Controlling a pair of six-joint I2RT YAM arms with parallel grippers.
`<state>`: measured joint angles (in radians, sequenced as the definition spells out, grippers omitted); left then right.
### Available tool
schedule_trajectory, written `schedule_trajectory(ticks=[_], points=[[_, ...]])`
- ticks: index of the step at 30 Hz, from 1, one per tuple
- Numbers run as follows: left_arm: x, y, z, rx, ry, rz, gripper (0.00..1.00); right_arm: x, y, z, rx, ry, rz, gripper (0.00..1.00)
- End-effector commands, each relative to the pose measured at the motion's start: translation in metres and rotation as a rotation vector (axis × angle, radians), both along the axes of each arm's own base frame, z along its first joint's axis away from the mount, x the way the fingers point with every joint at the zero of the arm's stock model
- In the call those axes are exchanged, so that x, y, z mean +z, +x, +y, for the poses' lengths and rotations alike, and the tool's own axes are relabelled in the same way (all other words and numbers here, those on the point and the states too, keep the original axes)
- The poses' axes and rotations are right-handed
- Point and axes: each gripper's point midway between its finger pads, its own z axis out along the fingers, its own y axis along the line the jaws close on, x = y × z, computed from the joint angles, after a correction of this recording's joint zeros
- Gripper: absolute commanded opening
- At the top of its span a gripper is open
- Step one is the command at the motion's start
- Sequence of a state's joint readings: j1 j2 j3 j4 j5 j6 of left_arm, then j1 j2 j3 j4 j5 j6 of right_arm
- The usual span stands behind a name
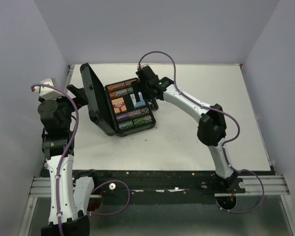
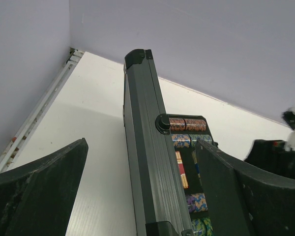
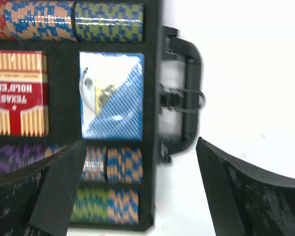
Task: Pack up texas hold em set
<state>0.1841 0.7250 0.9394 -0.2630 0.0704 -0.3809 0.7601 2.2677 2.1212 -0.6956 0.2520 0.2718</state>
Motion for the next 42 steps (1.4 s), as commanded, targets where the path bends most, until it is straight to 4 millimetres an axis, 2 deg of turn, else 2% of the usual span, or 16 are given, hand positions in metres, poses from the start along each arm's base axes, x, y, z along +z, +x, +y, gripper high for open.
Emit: schedule_trajectory(ticks=[1,2,3,5,9,11,13,18,21,26,32,38,42], points=[[0.0,0.001,0.0,-0.01,0.014,-0.007,0.99,0.075,-0.014,-0.044,-0.095,0.054,-0.114,1.0],[-0.001,0.001,0.0,-0.01,0.014,-0.007,0.99,0.066,-0.018,-0.06,-0.12,0.049,-0.085,1.0],[-0.001,0.001,0.0,-0.008,0.014,-0.007,0.99,0.066,-0.02,-0.077,-0.152,0.062,-0.069,1.0],[0.0,0.001,-0.001,-0.013,0.012,-0.009,0.99,0.053,-0.022,-0.119,-0.234,0.057,-0.029,1.0],[-0.001,0.001,0.0,-0.008,0.011,-0.011,0.99,0.011,-0.037,-0.2,-0.395,0.003,0.079,1.0],[-0.002,0.001,0.0,-0.005,0.014,-0.009,0.99,-0.012,-0.055,-0.231,-0.449,-0.003,0.145,1.0],[-0.001,0.002,0.001,-0.005,0.015,-0.012,0.99,-0.03,-0.07,-0.253,-0.476,0.013,0.188,1.0],[-0.003,0.002,-0.001,-0.016,0.014,-0.01,0.99,-0.058,-0.095,-0.29,-0.53,0.08,0.26,1.0],[-0.003,0.003,-0.002,-0.018,0.014,-0.012,0.99,-0.068,-0.106,-0.307,-0.566,0.056,0.283,1.0],[-0.002,0.002,-0.001,-0.011,0.015,-0.013,0.99,-0.082,-0.115,-0.321,-0.604,0.021,0.317,1.0],[-0.003,0.003,-0.001,-0.013,0.014,-0.01,0.99,-0.096,-0.123,-0.317,-0.583,0.02,0.369,1.0],[-0.003,0.003,-0.001,-0.013,0.014,-0.01,0.99,-0.111,-0.134,-0.325,-0.609,-0.03,0.408,1.0],[-0.004,0.003,0.0,-0.011,0.014,-0.007,0.99,-0.117,-0.134,-0.326,-0.619,-0.034,0.42,0.99]])
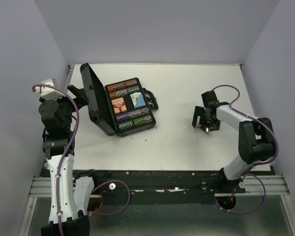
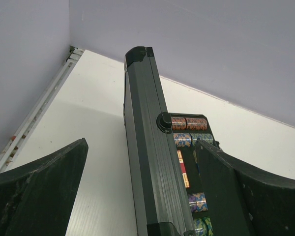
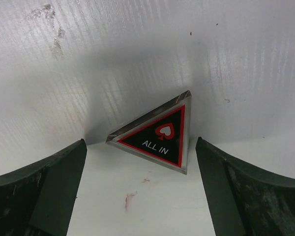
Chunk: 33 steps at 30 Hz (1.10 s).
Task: Pack up texas hold em set
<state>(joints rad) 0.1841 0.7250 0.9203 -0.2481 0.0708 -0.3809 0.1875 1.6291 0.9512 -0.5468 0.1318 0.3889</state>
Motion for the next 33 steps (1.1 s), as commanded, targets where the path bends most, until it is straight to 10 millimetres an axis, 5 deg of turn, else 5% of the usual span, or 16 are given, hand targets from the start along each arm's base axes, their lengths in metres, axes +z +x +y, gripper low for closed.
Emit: schedule_trajectory(ticks=[1,21,33], points=[[0.001,0.001,-0.001,-0.011,0.014,-0.011,0.99,-0.011,-0.003,-0.005,-0.015,-0.009,0.025,0.99],[0.002,0.0,-0.001,-0.01,0.015,-0.014,0.99,-0.019,-0.003,-0.011,-0.045,-0.009,0.045,0.75],[0.003,0.0,-0.001,-0.011,0.015,-0.016,0.99,-0.008,-0.001,-0.002,0.022,0.038,0.026,0.51]])
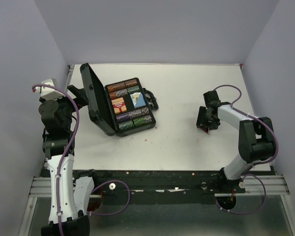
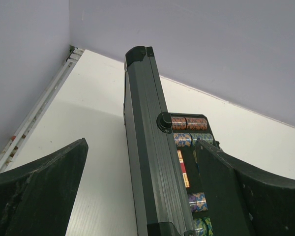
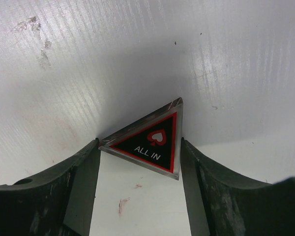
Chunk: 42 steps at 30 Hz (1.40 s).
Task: Pack up texas hold em set
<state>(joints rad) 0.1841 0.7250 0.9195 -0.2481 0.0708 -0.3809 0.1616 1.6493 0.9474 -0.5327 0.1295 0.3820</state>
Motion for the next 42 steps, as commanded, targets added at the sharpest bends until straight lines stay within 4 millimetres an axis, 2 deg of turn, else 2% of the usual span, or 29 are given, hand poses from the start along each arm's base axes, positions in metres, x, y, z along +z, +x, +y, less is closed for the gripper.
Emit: schedule_trajectory(ticks=[1,5,9,13,16,19,23,26,28,31,35,42], points=[[0.003,0.0,-0.001,-0.009,0.014,-0.017,0.99,0.003,-0.001,0.01,0.052,0.058,0.002,0.5],[0.003,0.0,-0.002,-0.012,0.012,-0.017,0.99,0.026,0.003,0.031,0.097,0.085,-0.054,0.48],[0.002,0.001,-0.001,-0.011,0.012,-0.014,0.99,0.054,0.008,0.083,0.196,0.103,-0.114,0.48],[0.002,0.001,-0.001,-0.009,0.012,-0.014,0.99,0.084,0.019,0.158,0.322,0.152,-0.189,0.47],[0.002,0.0,-0.001,-0.009,0.012,-0.016,0.99,0.109,0.028,0.223,0.434,0.181,-0.25,0.46],[0.003,-0.001,-0.001,-0.006,0.016,-0.02,0.99,0.125,0.035,0.286,0.538,0.218,-0.3,0.46],[0.004,-0.001,0.0,-0.003,0.017,-0.021,0.99,0.126,0.045,0.351,0.638,0.228,-0.335,0.46],[0.004,-0.001,0.001,0.003,0.022,-0.021,0.99,0.128,0.054,0.391,0.693,0.232,-0.381,0.45],[0.004,-0.002,0.001,0.004,0.021,-0.019,0.99,0.125,0.058,0.41,0.722,0.231,-0.396,0.45],[0.004,-0.001,0.001,0.001,0.021,-0.021,0.99,0.116,0.066,0.428,0.74,0.221,-0.411,0.45],[0.004,-0.001,0.0,-0.005,0.021,-0.019,0.99,0.109,0.075,0.44,0.769,0.212,-0.437,0.45],[0.004,0.0,-0.001,-0.008,0.019,-0.019,0.99,0.097,0.089,0.452,0.791,0.194,-0.478,0.44]])
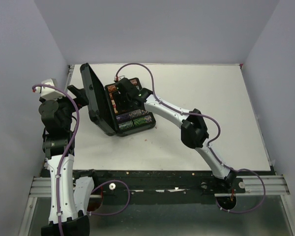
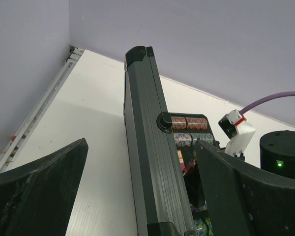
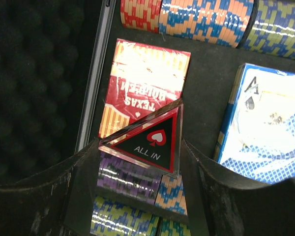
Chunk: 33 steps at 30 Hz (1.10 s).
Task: Pack up texas hold em set
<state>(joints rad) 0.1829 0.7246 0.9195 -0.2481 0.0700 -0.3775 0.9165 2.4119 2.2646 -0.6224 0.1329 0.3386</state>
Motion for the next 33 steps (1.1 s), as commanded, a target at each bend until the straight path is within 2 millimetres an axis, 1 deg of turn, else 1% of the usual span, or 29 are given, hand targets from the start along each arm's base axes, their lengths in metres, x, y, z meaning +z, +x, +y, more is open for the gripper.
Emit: schedule_trajectory(ticks=[1,7,11,16,19,24,31,33], points=[[0.004,0.0,-0.001,-0.009,0.015,-0.018,0.99,0.0,0.014,0.01,0.009,-0.002,-0.067,0.44],[0.003,0.0,-0.001,-0.011,0.015,-0.016,0.99,-0.003,0.018,0.023,0.027,0.036,-0.069,0.44],[0.004,0.0,-0.001,-0.011,0.015,-0.018,0.99,-0.002,0.019,0.027,0.033,0.055,-0.069,0.44],[0.004,0.0,-0.001,-0.011,0.015,-0.018,0.99,-0.012,0.019,0.032,0.039,0.059,-0.061,0.45],[0.004,0.0,-0.001,-0.009,0.016,-0.019,0.99,-0.02,0.02,0.033,0.039,0.054,-0.047,0.45],[0.004,0.0,-0.001,-0.009,0.017,-0.018,0.99,-0.027,0.02,0.035,0.034,0.057,-0.037,0.46],[0.003,0.0,0.0,-0.006,0.017,-0.016,0.99,-0.036,0.019,0.034,0.033,0.044,-0.029,0.5],[0.004,0.0,-0.001,-0.008,0.017,-0.018,0.99,-0.035,0.019,0.034,0.033,0.047,-0.028,0.52]])
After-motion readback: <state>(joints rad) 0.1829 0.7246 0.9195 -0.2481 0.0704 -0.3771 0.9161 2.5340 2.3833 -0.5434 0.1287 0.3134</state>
